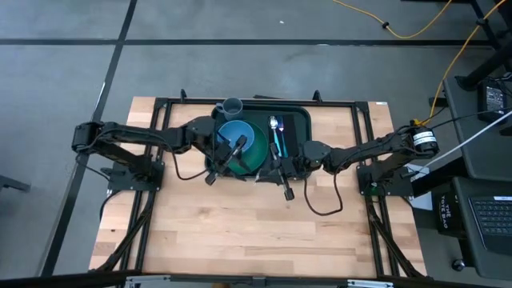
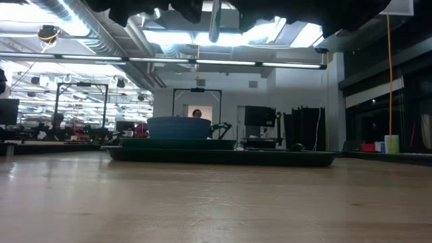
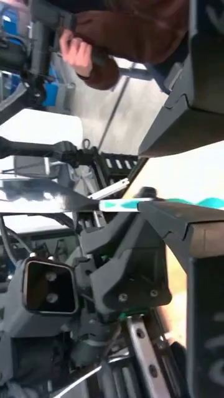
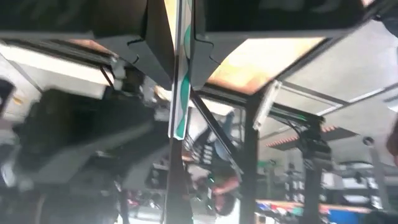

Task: Set up tray
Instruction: Put the white and blue knife on top of the black napkin to the right of the purple fork

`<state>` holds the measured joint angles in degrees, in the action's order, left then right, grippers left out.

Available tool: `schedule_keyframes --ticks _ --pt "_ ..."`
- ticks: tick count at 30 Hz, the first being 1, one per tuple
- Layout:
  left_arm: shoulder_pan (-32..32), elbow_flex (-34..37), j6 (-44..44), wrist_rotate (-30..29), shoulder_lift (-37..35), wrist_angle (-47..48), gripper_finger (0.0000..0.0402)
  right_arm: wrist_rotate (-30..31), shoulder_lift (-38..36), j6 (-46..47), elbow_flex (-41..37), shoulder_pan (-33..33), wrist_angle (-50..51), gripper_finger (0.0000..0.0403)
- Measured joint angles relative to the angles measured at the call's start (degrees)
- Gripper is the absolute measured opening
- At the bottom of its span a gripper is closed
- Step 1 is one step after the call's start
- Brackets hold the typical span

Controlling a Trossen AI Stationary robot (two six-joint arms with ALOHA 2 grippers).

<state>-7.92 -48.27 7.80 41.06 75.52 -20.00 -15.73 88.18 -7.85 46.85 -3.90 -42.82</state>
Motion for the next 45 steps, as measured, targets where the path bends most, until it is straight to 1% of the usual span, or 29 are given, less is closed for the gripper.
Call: schedule_keyframes --ticks 6,9,12,15,18,22,25,29,32,35,38,41,45 --pt "-0.5 0.2 2.1 0.0 -1.1 4.4 0.0108 3.5 0.0 -0.1 0.0 -1.2 3.5 0.0034" --pt "-0.5 2.5 3.8 0.0 -1.7 4.1 0.01 5.8 0.0 0.1 0.0 -3.0 7.2 0.0034" --pt "-0.4 6.8 3.9 -0.1 -1.7 0.3 0.009 11.4 0.0 0.1 0.0 -5.0 9.3 0.0034" --pt "-0.8 10.7 3.4 -3.1 -2.1 -5.1 0.0077 16.5 0.0 0.2 0.0 -6.6 10.7 0.0034" --pt "-1.7 13.7 2.0 -4.0 -3.1 -8.6 0.0065 19.6 0.0 1.8 0.0 -7.4 11.1 0.0034" --pt "-3.1 16.8 1.4 -4.0 -6.3 -9.6 0.0049 23.6 -0.2 6.6 0.0 -7.2 11.7 0.0034" --pt "-4.1 19.8 1.4 -4.0 -9.3 -11.9 0.0033 24.2 -1.8 9.7 0.0 -5.6 15.1 0.0034" --pt "-6.0 24.6 0.2 -4.0 -14.7 -15.5 0.0006 24.3 -4.5 12.2 -0.1 -3.3 22.5 0.0034" --pt "-7.3 28.1 -1.7 -4.2 -18.9 -18.1 0.0003 24.3 -5.8 12.0 -0.1 -2.5 25.3 0.0035" --pt "-8.1 30.9 -2.6 -7.3 -22.5 -19.0 0.0002 24.2 -6.5 10.3 -0.1 -1.8 25.8 0.0035" --pt "-8.4 32.8 -2.6 -12.3 -24.9 -18.9 0.0001 24.2 -7.1 10.1 -0.1 -0.2 27.0 0.0035" --pt "-8.4 34.0 -2.6 -15.7 -26.1 -18.7 0.0003 24.2 -8.6 14.6 -0.9 2.2 29.2 0.0035" --pt "-8.4 34.6 -2.6 -16.5 -26.2 -18.7 0.0001 24.0 -13.4 19.5 -3.2 6.5 34.6 0.0035"
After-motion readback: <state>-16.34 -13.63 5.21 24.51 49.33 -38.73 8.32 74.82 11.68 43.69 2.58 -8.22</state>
